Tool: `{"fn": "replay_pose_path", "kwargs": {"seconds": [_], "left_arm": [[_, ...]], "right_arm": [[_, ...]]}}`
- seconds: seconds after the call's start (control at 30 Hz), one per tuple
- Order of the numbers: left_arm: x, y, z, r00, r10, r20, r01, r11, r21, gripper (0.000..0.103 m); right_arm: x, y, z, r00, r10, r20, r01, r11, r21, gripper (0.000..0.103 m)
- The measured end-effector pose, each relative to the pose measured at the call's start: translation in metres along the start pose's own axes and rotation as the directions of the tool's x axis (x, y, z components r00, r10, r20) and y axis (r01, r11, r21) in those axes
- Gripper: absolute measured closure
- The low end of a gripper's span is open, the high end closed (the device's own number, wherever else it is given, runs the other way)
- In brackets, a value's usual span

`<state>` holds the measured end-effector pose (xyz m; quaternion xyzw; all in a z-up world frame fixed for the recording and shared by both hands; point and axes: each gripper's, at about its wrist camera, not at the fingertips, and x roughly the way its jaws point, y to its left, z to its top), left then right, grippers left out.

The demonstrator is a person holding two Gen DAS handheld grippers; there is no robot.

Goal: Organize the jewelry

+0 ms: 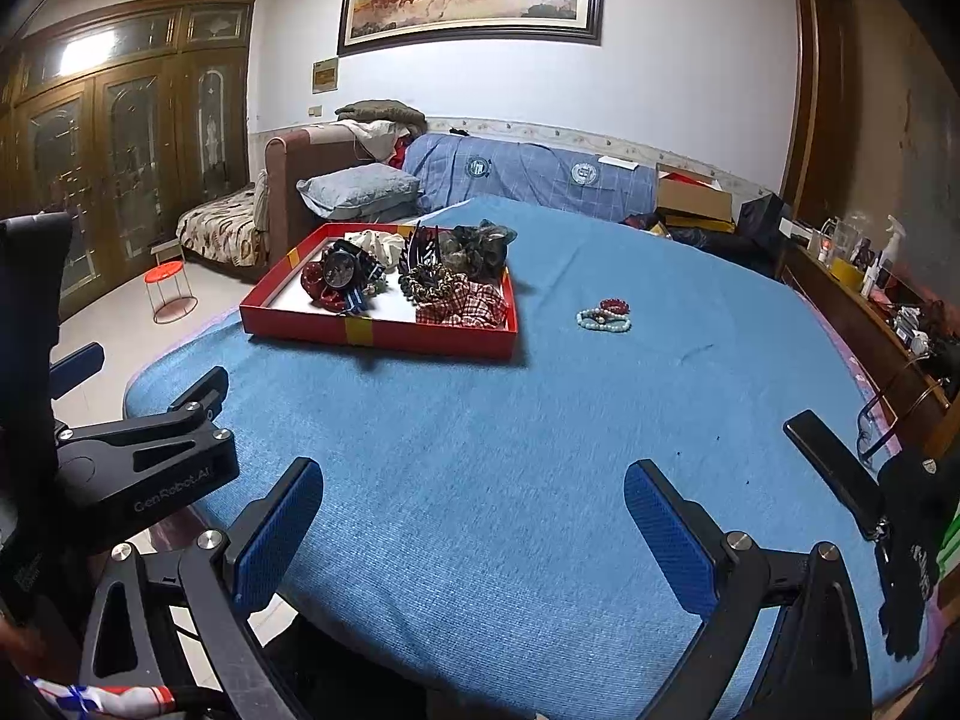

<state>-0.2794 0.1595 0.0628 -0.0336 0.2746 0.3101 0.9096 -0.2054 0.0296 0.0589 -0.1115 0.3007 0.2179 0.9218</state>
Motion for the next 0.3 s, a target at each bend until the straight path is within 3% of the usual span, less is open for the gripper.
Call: {"fn": "replay_pose_path", "kwargs": {"seconds": [0.13,0.3], "left_arm": [[0.005,0.005,0.001,1.0,-0.002,-0.018,0.002,1.0,-0.001,0.0],[-0.001,-0.001,0.006,1.0,0.011,0.022,-0.012,0.999,0.039,0.0]], "right_arm": [[0.002,-0.003,0.0,1.0,0.004,-0.007,-0.004,1.0,0.01,0.001],[0.001,-0.016,0.001,1.0,0.001,-0.003,-0.001,0.999,0.052,0.001]]}}
